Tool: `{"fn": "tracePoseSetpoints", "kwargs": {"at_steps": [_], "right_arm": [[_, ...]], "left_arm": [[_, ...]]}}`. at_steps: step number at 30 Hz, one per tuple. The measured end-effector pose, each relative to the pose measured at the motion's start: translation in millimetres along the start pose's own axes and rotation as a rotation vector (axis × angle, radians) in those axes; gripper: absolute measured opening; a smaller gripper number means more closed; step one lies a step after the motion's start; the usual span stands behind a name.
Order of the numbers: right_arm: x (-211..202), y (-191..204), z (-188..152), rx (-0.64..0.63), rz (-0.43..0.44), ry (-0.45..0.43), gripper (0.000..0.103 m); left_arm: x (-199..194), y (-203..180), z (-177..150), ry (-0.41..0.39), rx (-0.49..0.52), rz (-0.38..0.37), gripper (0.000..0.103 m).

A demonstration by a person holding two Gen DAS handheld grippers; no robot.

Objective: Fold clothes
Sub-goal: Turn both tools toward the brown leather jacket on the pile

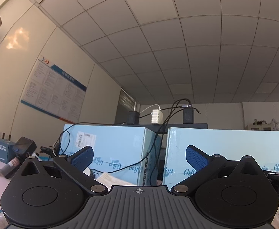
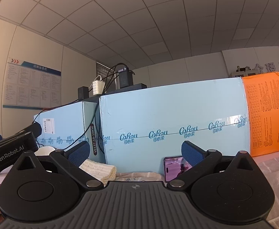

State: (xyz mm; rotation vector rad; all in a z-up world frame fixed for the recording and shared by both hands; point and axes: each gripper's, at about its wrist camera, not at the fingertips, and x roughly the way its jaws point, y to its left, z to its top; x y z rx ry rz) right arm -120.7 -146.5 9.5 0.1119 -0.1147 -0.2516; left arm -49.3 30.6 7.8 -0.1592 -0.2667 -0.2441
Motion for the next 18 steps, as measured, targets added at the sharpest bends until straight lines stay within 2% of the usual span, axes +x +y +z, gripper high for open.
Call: {"fn": "tracePoseSetpoints", "kwargs": {"at_steps": [8, 13, 18], "right_arm": [[-29.0, -14.8, 13.3, 0.02, -0.049, -0.006, 0.103], [-54.6, -34.3, 22.1, 0.029, -0.108, -0.023, 0.103], [-82.1, -59.6, 28.2, 0.029, -0.178, -0.042, 0.103]], "left_arm": [[1.3, 2.9, 2.0, 0.062, -0.057, -0.115, 0.103], [-1.5, -8.2, 2.6, 0.07, -0.023, -0.212, 0.103], [-13.0, -33.3, 7.4, 0.063, 0.053, -0.343, 0.103]]}}
